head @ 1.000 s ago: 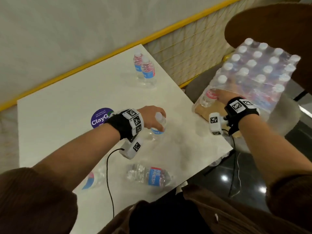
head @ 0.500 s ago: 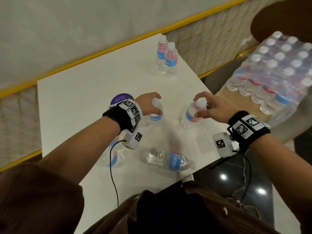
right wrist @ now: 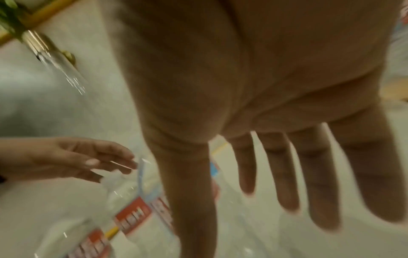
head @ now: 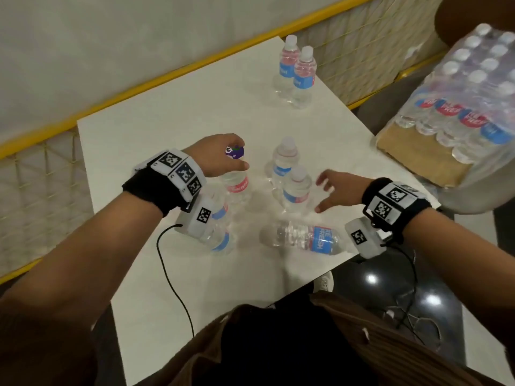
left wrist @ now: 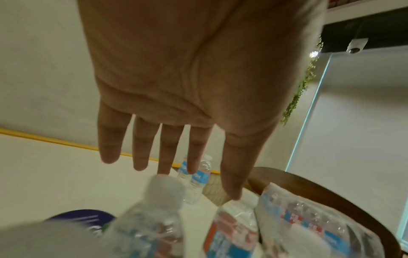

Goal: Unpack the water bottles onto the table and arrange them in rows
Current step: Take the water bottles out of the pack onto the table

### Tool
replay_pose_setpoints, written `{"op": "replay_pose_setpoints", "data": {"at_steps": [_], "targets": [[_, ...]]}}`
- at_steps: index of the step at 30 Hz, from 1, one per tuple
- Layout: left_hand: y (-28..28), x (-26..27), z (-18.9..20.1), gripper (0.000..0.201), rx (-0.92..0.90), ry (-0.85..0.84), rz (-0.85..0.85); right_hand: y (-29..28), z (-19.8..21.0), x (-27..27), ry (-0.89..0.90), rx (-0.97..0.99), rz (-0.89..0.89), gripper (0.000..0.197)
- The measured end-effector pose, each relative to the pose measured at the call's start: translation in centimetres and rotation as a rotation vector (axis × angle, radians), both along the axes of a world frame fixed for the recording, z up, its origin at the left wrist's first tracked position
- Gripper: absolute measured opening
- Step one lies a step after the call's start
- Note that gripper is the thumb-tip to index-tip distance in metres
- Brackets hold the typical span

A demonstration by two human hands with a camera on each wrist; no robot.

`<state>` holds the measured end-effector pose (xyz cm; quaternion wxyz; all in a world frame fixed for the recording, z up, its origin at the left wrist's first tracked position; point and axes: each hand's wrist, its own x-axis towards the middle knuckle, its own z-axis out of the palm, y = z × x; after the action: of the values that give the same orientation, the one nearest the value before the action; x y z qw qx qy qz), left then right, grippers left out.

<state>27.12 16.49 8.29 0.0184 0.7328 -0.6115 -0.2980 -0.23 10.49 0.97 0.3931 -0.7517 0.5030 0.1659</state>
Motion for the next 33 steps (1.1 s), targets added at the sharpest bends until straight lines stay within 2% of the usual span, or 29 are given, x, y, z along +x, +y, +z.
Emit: {"op": "replay_pose_setpoints", "data": {"at_steps": [2,3,5,10,13,16,18,20,21,24,28,31,33], "targets": [[0.8,1.5,-0.7,0.058,0.04,-0.038,0.005,1.4,-0.4,-0.8,0.238,0.091,0.108,0.064],[1.2,2.0,-1.1,0.06,0.066,-0.045,0.003,2.2,-0.7,-0.8,0.292,0.165,0.124,0.062],[1.8,2.4,-1.8,0.061,0.106,-0.017,0.0,3.8,-1.5,-0.6,0.32,0.26,0.122,0.058],[1.8,2.5,-2.8,0.049,0.117,0.119,0.008,5.8,-1.8,1.4,0.228,0.278,0.043,0.055],[1.6,2.5,-2.8,0.05,0.15,0.157,0.055,6.2,-0.5,3.7,0.146,0.07,0.082,0.051],[1.6,2.5,-2.7,0.05,0.197,0.19,0.087,7.1,1.2,6.5,0.018,-0.197,0.076,0.056],[1.7,2.5,-2.6,0.056,0.224,0.197,0.089,7.9,2.1,8.4,-0.056,-0.289,0.086,0.058],[1.4,2.6,-2.8,0.071,0.23,0.196,0.087,8.8,2.8,10.2,-0.073,-0.339,0.17,0.063],[1.4,2.4,-2.4,0.07,0.231,0.197,0.088,9.2,3.0,10.9,-0.074,-0.354,0.211,0.064],[1.1,2.0,-1.6,0.045,0.238,0.182,0.069,10.2,3.4,12.4,-0.092,-0.373,0.319,0.06],[0.5,1.9,-1.3,0.041,0.258,0.114,0.012,11.3,2.9,13.0,-0.078,-0.497,0.549,0.062],[-0.2,1.3,-0.8,0.05,0.165,-0.039,-0.085,11.3,2.8,12.2,-0.112,-0.511,0.555,0.078],[-0.8,0.3,-0.1,0.055,0.108,-0.053,-0.106,10.2,3.2,10.5,-0.231,-0.445,0.431,0.088]]}}
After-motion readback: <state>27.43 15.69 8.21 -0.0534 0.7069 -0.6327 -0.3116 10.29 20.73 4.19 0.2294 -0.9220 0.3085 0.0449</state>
